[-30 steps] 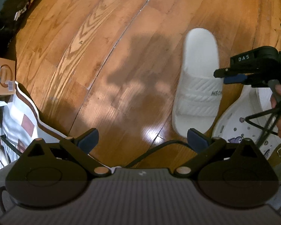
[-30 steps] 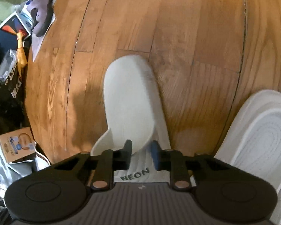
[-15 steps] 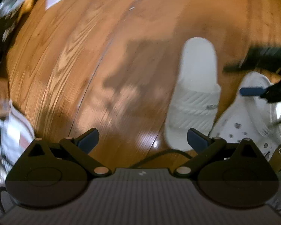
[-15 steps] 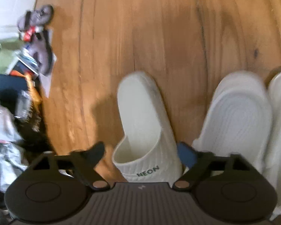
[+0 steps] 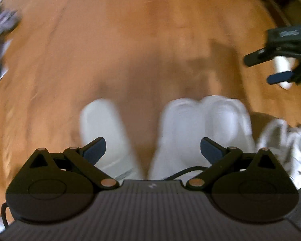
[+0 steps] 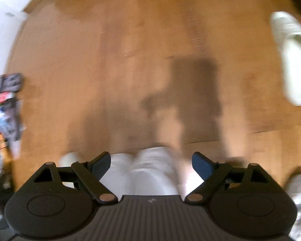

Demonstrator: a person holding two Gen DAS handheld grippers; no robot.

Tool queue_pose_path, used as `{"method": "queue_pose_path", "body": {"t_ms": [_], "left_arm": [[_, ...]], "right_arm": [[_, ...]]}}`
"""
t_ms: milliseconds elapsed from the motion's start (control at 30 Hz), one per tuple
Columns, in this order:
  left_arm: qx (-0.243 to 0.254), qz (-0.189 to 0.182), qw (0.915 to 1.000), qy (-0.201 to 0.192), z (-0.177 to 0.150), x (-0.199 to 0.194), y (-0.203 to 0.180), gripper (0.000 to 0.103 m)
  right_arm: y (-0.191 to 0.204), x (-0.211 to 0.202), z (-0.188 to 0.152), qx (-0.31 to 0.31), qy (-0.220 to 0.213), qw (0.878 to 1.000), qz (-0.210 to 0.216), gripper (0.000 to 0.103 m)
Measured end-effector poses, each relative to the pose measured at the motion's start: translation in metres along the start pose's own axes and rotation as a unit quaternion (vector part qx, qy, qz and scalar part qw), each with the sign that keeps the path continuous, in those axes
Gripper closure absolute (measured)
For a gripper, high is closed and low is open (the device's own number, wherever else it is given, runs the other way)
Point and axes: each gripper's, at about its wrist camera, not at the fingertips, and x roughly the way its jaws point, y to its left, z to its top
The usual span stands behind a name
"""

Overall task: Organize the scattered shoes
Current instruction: 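Reach the left gripper to the second white NEON slide by the cabinet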

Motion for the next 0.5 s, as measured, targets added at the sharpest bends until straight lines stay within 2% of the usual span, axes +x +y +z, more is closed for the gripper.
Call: {"method": "queue_pose_path", "body": {"t_ms": [100, 167, 200, 267, 333, 400, 467, 500], "left_arm": [[0.031, -0.035, 0.9989, -0.001, 0.027, 0.021, -0.039, 0.001], [0.076, 0.034, 0.9964, 0.016, 0.046, 0.039, -0.075, 0.006], [0.113, 0.050, 0.9922, 0.014, 0.055, 0.045, -0.093, 0.007], [0.182, 0.056, 0.9818, -0.005, 0.075, 0.054, -0.127, 0.007], [0.203, 0.056, 0.9774, -0.019, 0.096, 0.064, -0.153, 0.006], [0.196, 0.023, 0.9798, -0.030, 0.125, 0.082, -0.183, 0.004], [0.180, -0.016, 0.9827, -0.040, 0.142, 0.098, -0.206, 0.004], [0.178, -0.028, 0.9827, -0.043, 0.147, 0.107, -0.217, 0.004]], "right_arm": [[-0.030, -0.011, 0.002, 0.026, -0.029, 0.998, -0.053, 0.014], [-0.048, -0.020, 0.004, 0.032, -0.046, 0.996, -0.070, 0.014], [-0.060, -0.027, 0.007, 0.018, -0.059, 0.995, -0.076, 0.014], [-0.091, -0.041, 0.012, -0.006, -0.096, 0.991, -0.095, 0.014], [-0.123, -0.049, 0.011, 0.025, -0.132, 0.984, -0.117, 0.016], [-0.153, -0.047, 0.009, 0.074, -0.146, 0.981, -0.106, 0.028], [-0.174, -0.041, 0.005, 0.114, -0.142, 0.979, -0.091, 0.039], [-0.179, -0.038, 0.002, 0.124, -0.144, 0.978, -0.089, 0.039]]}}
